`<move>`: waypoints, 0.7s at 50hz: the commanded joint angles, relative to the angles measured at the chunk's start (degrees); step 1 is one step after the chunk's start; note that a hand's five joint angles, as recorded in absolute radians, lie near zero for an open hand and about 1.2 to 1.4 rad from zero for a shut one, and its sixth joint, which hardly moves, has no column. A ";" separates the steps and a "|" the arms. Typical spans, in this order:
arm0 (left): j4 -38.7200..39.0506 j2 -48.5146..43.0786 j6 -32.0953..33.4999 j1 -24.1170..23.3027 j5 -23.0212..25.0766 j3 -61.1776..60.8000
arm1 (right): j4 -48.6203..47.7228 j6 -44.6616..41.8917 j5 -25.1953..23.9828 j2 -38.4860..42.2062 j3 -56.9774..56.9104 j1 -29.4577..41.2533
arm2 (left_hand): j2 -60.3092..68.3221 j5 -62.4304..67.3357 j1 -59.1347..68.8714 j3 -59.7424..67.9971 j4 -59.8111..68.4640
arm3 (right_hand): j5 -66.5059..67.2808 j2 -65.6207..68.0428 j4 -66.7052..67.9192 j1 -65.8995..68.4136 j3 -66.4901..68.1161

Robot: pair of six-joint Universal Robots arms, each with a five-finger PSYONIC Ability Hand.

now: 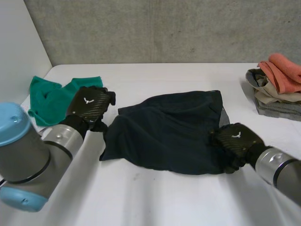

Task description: Fold the laundry.

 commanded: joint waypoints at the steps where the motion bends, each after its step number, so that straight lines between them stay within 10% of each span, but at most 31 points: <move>1: -0.36 9.46 -0.42 -0.75 0.10 -6.02 | -9.39 -0.04 0.84 1.40 3.88 4.18 | 4.54 5.41 4.81 4.36 4.88 | 6.32 7.10 6.96 6.44 6.97; 10: -5.71 12.37 -0.60 -3.92 0.18 -12.26 | -15.90 -1.10 5.50 8.00 3.18 5.76 | 9.09 9.96 9.36 8.91 9.43 | 9.50 10.28 10.15 9.63 10.16; 15: -6.78 9.47 -0.51 -4.27 0.45 -14.11 | -18.53 -1.01 5.76 8.17 3.27 6.03 | 8.92 9.79 9.19 8.74 9.26 | 48.36 49.14 49.01 48.49 49.02; 35: -4.67 -4.24 0.28 -4.18 0.45 -10.16 | -20.04 1.45 9.98 7.47 1.34 8.40 | 10.62 11.49 10.89 10.44 10.96 | 48.48 49.26 49.13 48.61 49.14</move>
